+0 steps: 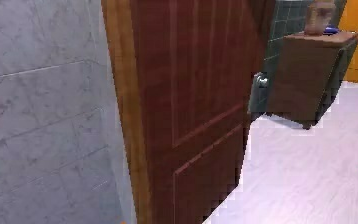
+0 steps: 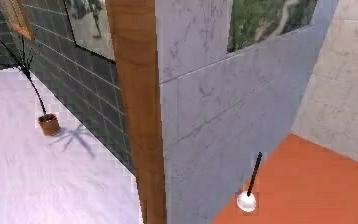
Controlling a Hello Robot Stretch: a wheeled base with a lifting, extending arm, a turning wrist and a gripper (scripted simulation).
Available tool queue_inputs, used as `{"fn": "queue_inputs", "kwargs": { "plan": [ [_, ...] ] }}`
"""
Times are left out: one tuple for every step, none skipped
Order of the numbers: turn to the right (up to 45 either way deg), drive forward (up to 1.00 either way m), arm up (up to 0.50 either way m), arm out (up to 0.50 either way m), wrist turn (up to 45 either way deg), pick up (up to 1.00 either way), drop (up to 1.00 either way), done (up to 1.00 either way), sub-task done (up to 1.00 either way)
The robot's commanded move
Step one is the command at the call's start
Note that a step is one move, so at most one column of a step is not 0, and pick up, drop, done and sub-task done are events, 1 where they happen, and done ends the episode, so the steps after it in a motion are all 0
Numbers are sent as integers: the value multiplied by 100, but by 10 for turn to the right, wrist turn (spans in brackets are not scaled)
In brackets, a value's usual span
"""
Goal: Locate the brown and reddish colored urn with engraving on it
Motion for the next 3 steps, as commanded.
{"fn": "queue_inputs", "kwargs": {
  "plan": [
    [390, 0, 0, 0, 0, 0, 0, 0, 0],
    [0, 100, 0, 0, 0, 0, 0, 0, 0],
    [60, 0, 0, 0, 0, 0, 0, 0, 0]
  ]
}}
